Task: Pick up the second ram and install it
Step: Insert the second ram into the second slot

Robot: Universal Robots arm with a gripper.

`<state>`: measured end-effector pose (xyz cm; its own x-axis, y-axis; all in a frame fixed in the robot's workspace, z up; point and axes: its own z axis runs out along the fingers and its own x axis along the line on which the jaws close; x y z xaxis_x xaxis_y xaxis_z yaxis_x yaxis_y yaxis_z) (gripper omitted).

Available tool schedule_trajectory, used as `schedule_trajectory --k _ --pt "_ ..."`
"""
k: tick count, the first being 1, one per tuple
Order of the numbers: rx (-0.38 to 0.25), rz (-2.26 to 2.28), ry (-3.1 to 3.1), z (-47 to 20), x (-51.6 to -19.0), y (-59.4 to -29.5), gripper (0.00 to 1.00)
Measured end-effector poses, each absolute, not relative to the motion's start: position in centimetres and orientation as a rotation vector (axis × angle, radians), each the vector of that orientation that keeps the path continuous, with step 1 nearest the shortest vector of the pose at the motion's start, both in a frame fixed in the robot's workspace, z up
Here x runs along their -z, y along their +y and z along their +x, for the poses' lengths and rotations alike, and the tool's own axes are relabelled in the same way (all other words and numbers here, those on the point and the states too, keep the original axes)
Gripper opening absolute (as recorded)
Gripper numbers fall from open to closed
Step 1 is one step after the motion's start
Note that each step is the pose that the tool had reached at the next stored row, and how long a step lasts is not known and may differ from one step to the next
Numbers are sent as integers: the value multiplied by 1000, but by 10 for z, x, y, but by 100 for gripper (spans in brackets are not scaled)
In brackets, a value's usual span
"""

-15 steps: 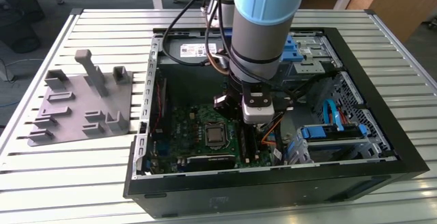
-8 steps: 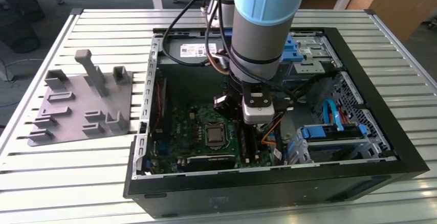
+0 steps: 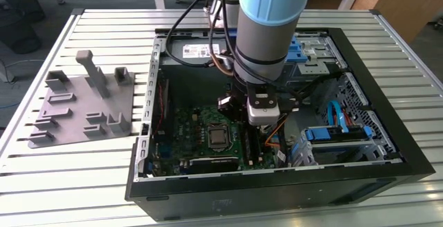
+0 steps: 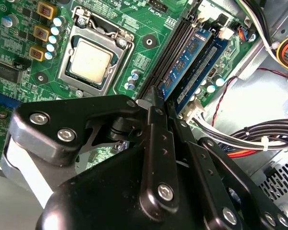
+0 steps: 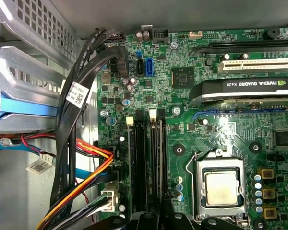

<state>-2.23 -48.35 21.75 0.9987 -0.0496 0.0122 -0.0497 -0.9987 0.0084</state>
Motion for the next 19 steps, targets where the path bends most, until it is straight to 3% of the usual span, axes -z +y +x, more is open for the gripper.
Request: schedule_trajectory --k 19 --pt "-19 3132 -77 -22 -217 -483 14"
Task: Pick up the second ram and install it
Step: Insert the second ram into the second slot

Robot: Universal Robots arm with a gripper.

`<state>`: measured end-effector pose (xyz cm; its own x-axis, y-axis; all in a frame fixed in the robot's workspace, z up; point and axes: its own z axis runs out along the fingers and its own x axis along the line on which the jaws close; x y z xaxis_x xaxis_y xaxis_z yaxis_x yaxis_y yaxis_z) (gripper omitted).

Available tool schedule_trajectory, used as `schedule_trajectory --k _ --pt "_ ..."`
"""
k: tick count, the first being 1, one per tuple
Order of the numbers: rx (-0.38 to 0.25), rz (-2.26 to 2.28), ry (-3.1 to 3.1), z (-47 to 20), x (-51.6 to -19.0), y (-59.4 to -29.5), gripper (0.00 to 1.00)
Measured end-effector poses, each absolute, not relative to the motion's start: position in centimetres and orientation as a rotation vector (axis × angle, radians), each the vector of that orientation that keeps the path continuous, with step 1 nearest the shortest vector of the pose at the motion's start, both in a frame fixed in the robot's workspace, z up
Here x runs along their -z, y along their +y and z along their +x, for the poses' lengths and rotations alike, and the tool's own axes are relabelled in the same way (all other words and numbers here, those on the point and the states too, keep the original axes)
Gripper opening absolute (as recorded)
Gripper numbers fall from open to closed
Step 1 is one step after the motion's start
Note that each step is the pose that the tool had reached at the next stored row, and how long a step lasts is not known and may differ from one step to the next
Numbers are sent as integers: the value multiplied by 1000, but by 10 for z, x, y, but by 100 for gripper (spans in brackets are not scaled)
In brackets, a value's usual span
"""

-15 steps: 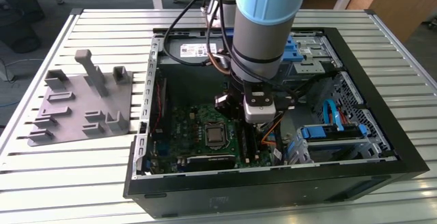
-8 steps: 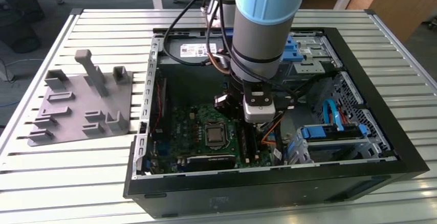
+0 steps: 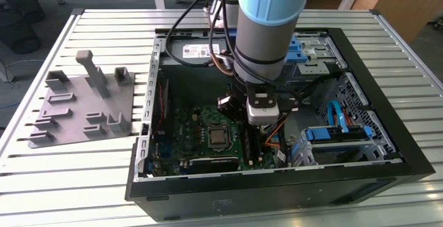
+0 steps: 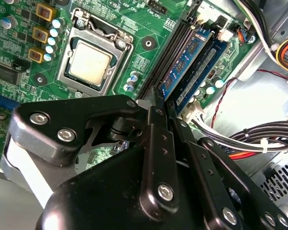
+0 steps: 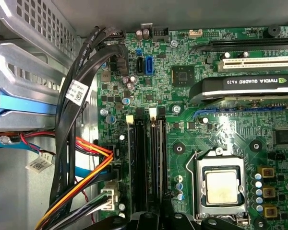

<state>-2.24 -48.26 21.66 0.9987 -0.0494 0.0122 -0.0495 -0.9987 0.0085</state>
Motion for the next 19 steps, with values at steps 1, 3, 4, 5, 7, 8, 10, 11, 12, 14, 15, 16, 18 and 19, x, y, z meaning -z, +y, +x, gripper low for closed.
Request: schedule_trajectory --k 1,3,4,5,7,8,10,11,12,14,15,16,18,19 --pt "-19 3132 -78 -22 -216 -483 14" --pt "-18 3132 -78 -22 -215 -483 14" --pt "-18 3132 -78 -22 -215 -483 14" --pt "-18 3132 -78 -22 -215 -483 14" --pt "-18 3132 -78 -22 -214 -483 14" --pt "-18 3131 -78 -22 -214 -483 14" --pt "-18 3131 -78 -22 -214 -483 14" --pt "-18 3131 -78 -22 -214 -483 14" --pt "-18 3132 -77 -22 -214 -483 14" --pt "-22 3132 -75 -23 -214 -483 14" --pt "-24 3133 -74 -23 -215 -483 14" --pt "-25 3132 -72 -24 -215 -483 14" --pt "-26 3132 -69 -24 -216 -483 14" --pt "-26 3132 -69 -24 -216 -483 14"
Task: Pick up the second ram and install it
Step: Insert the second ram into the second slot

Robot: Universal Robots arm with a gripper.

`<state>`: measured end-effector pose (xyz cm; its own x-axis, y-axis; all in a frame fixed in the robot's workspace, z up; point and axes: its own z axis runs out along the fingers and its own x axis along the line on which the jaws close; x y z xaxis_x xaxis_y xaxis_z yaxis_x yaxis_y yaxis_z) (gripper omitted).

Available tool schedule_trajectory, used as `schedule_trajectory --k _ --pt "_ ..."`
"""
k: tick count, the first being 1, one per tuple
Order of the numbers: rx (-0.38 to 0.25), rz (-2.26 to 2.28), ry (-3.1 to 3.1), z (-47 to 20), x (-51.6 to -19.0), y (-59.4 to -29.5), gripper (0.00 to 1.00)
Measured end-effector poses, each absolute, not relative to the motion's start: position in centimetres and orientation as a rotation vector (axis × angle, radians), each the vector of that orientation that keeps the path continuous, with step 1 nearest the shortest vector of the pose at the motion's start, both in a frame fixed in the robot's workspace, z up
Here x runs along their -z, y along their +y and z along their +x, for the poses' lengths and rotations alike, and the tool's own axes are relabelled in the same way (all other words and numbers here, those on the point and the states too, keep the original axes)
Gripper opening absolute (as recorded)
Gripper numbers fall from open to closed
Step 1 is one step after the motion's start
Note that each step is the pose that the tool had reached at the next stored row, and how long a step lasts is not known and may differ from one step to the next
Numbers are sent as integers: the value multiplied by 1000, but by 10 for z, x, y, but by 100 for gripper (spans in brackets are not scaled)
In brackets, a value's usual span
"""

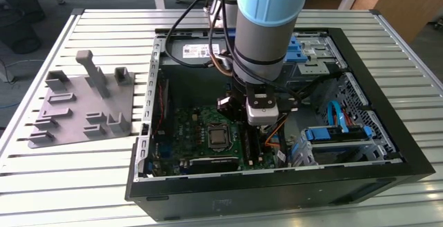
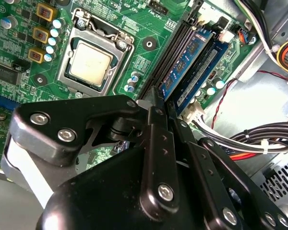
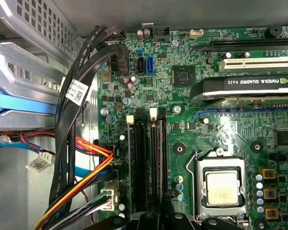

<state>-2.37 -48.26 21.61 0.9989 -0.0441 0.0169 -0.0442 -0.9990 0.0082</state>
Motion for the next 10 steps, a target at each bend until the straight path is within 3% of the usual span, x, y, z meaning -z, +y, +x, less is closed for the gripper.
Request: schedule_trajectory --k 10 --pt "-26 3132 -66 -24 -216 -483 14"
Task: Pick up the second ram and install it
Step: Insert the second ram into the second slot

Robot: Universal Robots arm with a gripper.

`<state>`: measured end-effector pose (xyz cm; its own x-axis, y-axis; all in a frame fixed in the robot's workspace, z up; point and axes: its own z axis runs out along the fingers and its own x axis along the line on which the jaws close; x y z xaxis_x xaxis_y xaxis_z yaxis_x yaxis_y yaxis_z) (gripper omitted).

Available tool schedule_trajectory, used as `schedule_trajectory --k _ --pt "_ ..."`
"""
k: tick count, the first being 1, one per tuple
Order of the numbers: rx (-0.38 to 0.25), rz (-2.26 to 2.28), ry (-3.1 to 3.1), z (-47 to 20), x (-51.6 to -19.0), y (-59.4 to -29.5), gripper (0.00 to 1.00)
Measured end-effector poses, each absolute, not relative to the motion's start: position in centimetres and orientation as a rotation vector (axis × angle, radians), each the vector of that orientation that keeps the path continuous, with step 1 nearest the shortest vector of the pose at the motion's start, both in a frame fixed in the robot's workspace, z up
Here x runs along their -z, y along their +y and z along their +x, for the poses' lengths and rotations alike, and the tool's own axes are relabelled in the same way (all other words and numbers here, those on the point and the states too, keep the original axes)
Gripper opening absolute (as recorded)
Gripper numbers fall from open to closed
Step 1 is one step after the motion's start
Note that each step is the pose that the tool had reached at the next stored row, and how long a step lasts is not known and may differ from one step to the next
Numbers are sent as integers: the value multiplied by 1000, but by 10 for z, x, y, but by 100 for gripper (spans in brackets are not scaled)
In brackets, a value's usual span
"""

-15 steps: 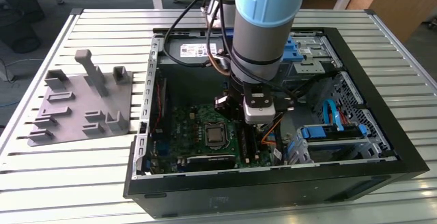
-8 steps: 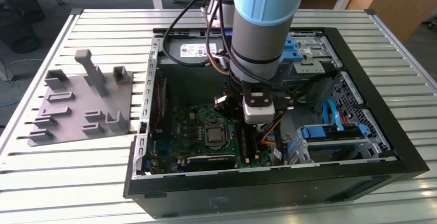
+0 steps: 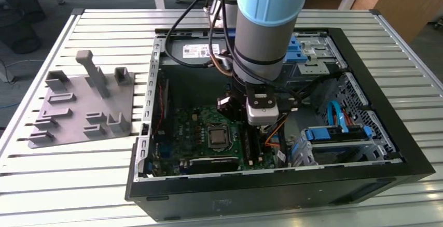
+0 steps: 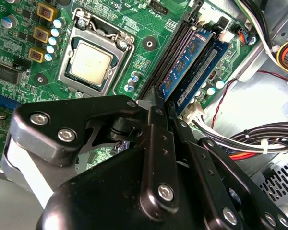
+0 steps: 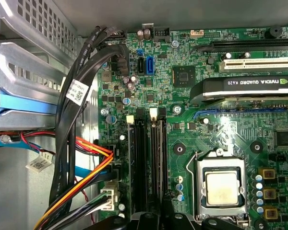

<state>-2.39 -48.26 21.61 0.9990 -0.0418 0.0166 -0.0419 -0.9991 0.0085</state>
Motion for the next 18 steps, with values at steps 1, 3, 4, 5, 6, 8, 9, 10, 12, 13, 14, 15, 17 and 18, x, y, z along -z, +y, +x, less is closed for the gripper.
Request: schedule_trajectory --k 1,3,4,5,6,8,9,10,12,13,14,15,17,18 --pt "-25 3132 -66 -24 -216 -483 14" --pt "-25 3132 -66 -24 -215 -483 14" --pt "-25 3132 -66 -24 -215 -483 14" --pt "-25 3132 -65 -24 -215 -483 14" --pt "-25 3132 -66 -24 -215 -483 14" --pt "-24 3132 -66 -24 -214 -483 14" --pt "-24 3132 -65 -24 -214 -483 14" --pt "-23 3132 -65 -23 -214 -483 14" --pt "-22 3132 -65 -23 -214 -482 14" --pt "-22 3132 -65 -22 -213 -482 14" --pt "-21 3132 -66 -22 -213 -482 14" --pt "-21 3132 -66 -22 -213 -482 14" --pt "-20 3132 -65 -22 -212 -482 14" --pt "-20 3132 -66 -22 -212 -482 14"
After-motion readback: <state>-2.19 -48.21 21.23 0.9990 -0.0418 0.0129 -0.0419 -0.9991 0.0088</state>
